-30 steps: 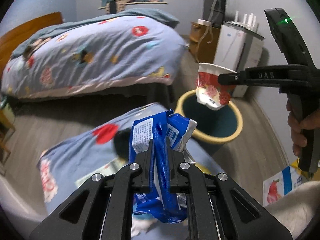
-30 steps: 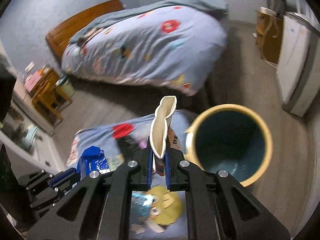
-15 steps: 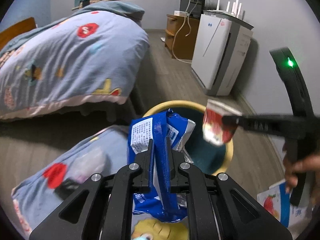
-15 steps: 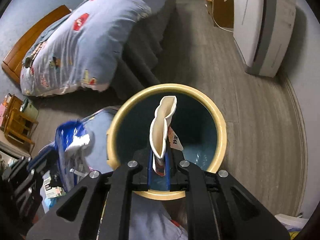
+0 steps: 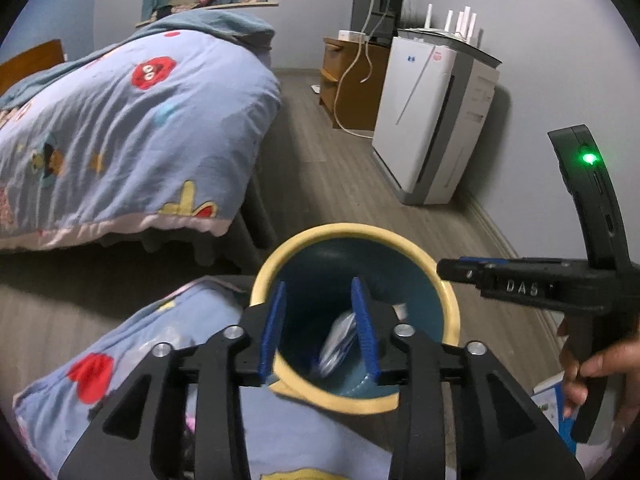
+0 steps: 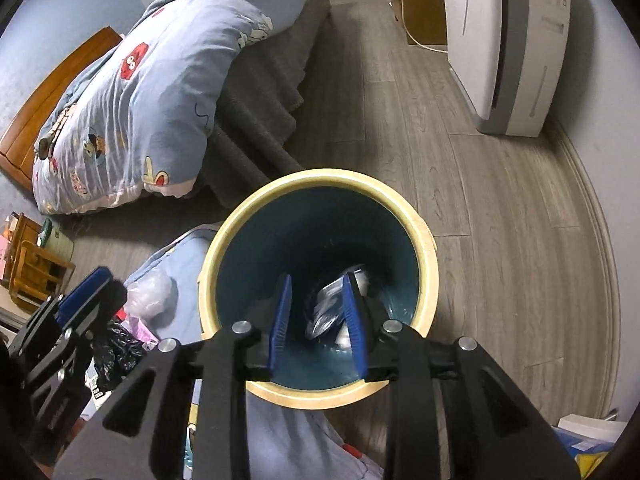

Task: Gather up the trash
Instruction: 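Carry both items over the yellow-rimmed bin and open both grippers, then move both open grippers back to the trash pile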

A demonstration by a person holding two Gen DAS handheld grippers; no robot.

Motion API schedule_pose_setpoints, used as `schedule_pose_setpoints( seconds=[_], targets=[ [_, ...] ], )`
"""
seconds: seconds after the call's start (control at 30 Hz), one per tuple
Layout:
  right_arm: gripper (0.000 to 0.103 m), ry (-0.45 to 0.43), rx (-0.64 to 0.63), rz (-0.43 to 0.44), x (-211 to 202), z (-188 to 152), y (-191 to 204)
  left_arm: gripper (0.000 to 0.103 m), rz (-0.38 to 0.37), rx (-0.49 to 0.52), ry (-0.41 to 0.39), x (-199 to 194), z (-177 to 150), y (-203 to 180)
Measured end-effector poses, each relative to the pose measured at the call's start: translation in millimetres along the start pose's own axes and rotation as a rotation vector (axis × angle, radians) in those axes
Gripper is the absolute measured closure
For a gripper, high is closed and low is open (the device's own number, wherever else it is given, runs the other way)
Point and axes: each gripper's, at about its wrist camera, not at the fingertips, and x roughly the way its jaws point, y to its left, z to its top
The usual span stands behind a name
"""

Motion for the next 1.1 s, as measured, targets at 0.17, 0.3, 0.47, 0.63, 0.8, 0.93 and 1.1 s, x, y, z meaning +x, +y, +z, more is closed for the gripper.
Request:
schedule_pose_setpoints(
  seconds=[0.17, 0.3, 0.47, 0.63, 0.8, 0.93, 1.1],
  targets=[
    [0.044, -0.026, -0.031, 0.001, -8.1, 2.1, 13.7, 0.035, 0.042, -0.036, 0.0, -25.8, -9.7, 20.7],
    [0.012, -0.067, -0.071, 0.027, -17.7, 2.3, 33.1, 0.017, 0.075, -0.072, -0.018, -55.6, -21.0, 42.1],
    [0.006, -0.095, -0.126, 0.06, -27.2, -0.1, 64.5, 0.012, 0.166, -0.098, -0.017, -97.7, -38.0, 78.0],
    [0.006, -0.093, -0.161, 0.12, -29.7, -7.1, 102.7, 0.01, 0.244, -0.181, -0.027, -141.1, -60.8, 120.2],
    [0.006, -0.083, -0.23, 0.167, -30.5, -21.0, 143.8, 0.009, 0.308, -0.22, -0.026, -170.1, -86.5, 149.7],
    [0.006, -0.066, -0.308, 0.165, -25.8, -34.4, 177.8, 0.009, 0.346, -0.268, -0.014, -180.9, -113.3, 174.2],
    [0.006, -0.027, -0.354, 0.172, -13.8, -49.6, 205.4, 0.009, 0.334, -0.314, 0.023, -174.8, -138.1, 198.2]
  ],
)
